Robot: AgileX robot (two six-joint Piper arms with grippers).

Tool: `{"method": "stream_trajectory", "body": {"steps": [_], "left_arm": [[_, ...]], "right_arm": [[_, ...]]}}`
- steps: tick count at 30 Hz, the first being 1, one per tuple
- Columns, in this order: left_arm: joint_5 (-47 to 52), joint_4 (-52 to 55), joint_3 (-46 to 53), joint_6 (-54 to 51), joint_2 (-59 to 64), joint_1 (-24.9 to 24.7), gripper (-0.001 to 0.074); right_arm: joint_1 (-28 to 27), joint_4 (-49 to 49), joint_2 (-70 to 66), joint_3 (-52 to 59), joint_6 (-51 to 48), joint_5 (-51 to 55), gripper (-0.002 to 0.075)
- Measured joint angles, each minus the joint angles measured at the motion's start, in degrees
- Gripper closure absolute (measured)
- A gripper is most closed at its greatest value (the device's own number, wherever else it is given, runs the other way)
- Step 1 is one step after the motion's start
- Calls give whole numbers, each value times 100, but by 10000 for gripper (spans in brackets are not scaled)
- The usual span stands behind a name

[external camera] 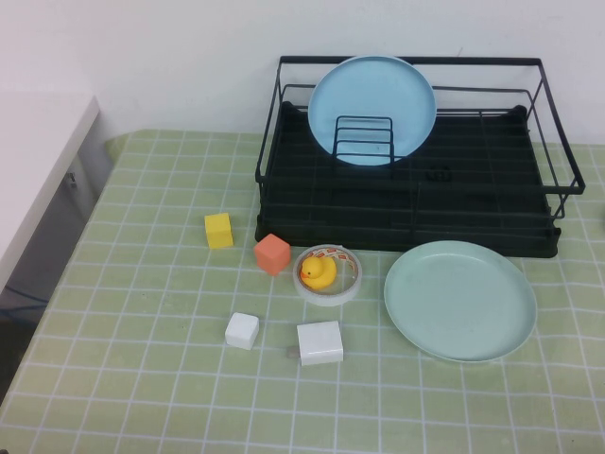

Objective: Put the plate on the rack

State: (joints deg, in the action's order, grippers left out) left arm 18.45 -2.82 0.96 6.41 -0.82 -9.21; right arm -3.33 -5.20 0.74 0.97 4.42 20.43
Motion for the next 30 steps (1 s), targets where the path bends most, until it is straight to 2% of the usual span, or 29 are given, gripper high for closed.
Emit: {"method": "stream_trajectory", "body": {"steps": [8, 13, 22, 26, 30], "left_arm": [[-56, -13, 0, 0, 0, 0, 736], [-924, -27, 24, 0, 0, 0, 736], [-3071, 2, 24, -84, 0, 0, 736], [-3626, -14, 24, 28, 0, 0, 736], [-3731, -92, 24, 317, 0, 0, 736]], "right_arm": [[0, 0, 0, 0, 0, 0, 728], [0, 0, 0, 20, 0, -157, 728], [0, 13, 0, 63, 0, -1925, 728], [0, 13, 0, 63, 0, -2622, 728], [0, 13, 0, 63, -43, -2862, 728]]}}
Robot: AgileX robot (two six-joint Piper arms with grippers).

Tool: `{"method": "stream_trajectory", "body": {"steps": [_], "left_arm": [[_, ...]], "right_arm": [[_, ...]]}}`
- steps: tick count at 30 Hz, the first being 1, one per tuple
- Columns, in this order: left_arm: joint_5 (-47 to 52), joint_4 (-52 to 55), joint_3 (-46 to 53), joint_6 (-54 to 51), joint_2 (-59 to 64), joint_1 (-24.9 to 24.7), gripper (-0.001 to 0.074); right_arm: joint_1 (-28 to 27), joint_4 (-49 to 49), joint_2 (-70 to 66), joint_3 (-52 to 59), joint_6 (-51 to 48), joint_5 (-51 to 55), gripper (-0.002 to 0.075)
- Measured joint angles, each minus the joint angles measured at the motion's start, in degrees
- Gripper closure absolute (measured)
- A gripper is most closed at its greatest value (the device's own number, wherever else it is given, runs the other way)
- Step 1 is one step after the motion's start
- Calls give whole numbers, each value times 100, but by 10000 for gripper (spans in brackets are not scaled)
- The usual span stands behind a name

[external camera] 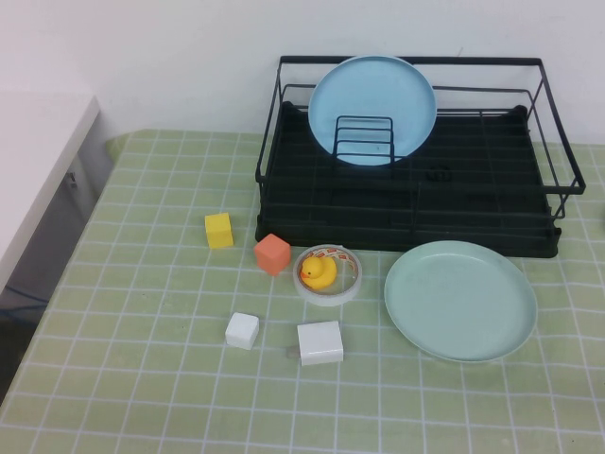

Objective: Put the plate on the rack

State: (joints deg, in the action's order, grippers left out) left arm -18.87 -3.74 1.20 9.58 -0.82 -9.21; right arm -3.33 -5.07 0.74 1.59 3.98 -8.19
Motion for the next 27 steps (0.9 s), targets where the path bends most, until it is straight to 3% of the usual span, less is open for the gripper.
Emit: {"method": "stream_trajectory", "body": {"steps": [7, 13, 19, 27], "left_arm": [[278, -240, 0, 699, 0, 0, 736], [-240, -325, 0, 1679, 0, 0, 736], [-1028, -325, 0, 1619, 0, 0, 736], [1843, -233, -1032, 19, 129, 0, 736]], "right_arm": [[0, 0, 0, 0, -65, -299, 728], [0, 67, 0, 0, -77, -873, 728], [0, 115, 0, -731, -203, 224, 728], [0, 417, -1062, -2430, -148, 2601, 727]]}}
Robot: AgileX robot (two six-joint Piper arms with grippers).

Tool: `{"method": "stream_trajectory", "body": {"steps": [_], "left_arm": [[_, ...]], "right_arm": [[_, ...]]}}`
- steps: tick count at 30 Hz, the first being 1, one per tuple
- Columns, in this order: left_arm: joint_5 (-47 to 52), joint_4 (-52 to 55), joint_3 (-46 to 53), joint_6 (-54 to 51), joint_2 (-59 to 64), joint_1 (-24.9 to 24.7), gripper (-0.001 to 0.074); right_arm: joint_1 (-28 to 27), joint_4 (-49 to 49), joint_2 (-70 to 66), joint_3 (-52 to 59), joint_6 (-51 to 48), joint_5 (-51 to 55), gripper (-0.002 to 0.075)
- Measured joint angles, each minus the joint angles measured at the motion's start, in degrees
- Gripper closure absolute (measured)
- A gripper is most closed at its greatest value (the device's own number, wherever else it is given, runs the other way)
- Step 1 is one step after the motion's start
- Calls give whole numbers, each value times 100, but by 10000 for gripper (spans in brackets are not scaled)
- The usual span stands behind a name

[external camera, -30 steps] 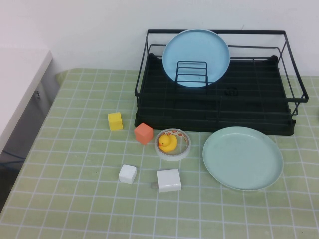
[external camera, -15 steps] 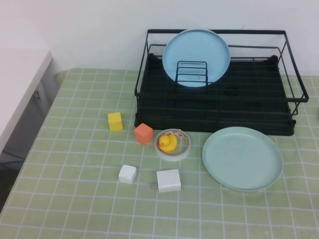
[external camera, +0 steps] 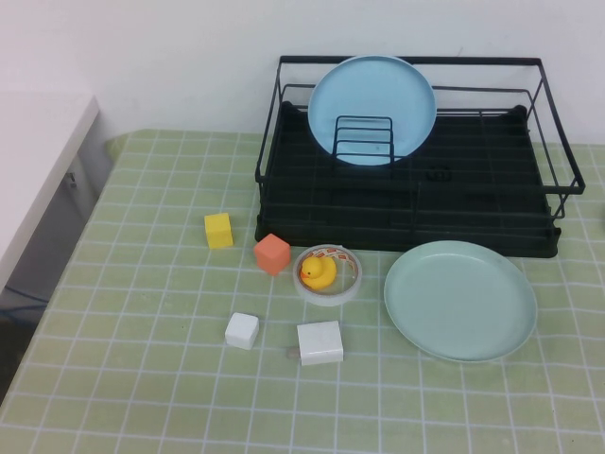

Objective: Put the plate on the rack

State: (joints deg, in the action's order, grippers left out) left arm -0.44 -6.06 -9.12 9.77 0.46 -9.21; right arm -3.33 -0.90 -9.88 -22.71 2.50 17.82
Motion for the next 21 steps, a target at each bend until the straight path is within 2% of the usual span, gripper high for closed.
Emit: {"method": "stream_trajectory", "body": {"steps": [5, 9, 16, 21], "left_arm": [[1818, 59, -775, -207, 984, 0, 736], [2573, 97, -1032, -210, 1894, 0, 736], [2612, -583, -1042, -220, 2944, 0, 736], [2175, -1193, -1032, -220, 3098, 0, 736]], "right_arm": [[0, 290, -1350, -795, -33, 1083, 727], [0, 591, -2462, -1132, -250, 1448, 727], [0, 1889, -4194, -1175, -1477, 1613, 727], [0, 3408, -6037, -1175, -2964, 1591, 727]]}}
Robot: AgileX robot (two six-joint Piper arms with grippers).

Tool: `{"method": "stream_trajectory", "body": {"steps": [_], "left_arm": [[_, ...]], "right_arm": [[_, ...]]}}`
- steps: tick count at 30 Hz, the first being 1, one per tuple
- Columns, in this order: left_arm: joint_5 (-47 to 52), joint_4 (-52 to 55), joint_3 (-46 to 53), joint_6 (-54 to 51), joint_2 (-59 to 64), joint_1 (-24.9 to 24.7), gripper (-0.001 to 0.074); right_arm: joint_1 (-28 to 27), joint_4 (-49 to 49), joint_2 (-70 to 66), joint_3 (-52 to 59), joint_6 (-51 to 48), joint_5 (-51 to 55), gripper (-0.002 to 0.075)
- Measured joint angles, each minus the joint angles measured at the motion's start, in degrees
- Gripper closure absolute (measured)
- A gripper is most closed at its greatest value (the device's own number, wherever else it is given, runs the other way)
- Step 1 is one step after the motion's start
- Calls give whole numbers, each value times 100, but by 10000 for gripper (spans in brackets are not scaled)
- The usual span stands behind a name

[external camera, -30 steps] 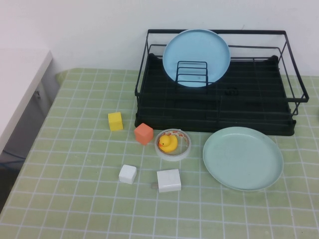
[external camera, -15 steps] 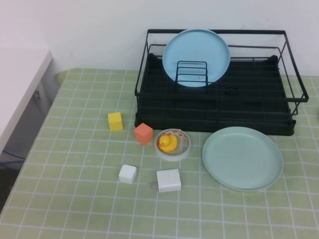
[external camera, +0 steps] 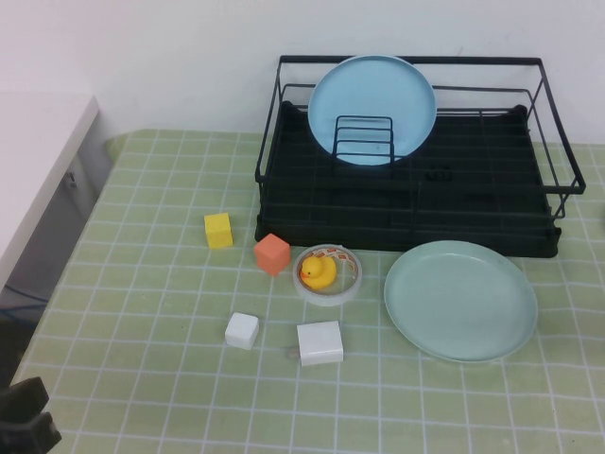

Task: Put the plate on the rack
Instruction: Pick up the plate from the table

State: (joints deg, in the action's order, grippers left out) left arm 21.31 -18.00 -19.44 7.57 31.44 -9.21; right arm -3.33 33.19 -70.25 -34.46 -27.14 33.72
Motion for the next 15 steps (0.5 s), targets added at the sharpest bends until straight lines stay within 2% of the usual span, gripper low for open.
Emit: {"method": "stream_trajectory", "body": {"steps": [6, 15], "left_arm": [[-141, -214, 48, 0, 22, 0, 736], [-173, -315, 48, 0, 27, 0, 736]], "right_arm": [[37, 1721, -1936, -330, -1632, -392, 727], [182, 2021, -3089, -1379, -1930, -774, 726]]}}
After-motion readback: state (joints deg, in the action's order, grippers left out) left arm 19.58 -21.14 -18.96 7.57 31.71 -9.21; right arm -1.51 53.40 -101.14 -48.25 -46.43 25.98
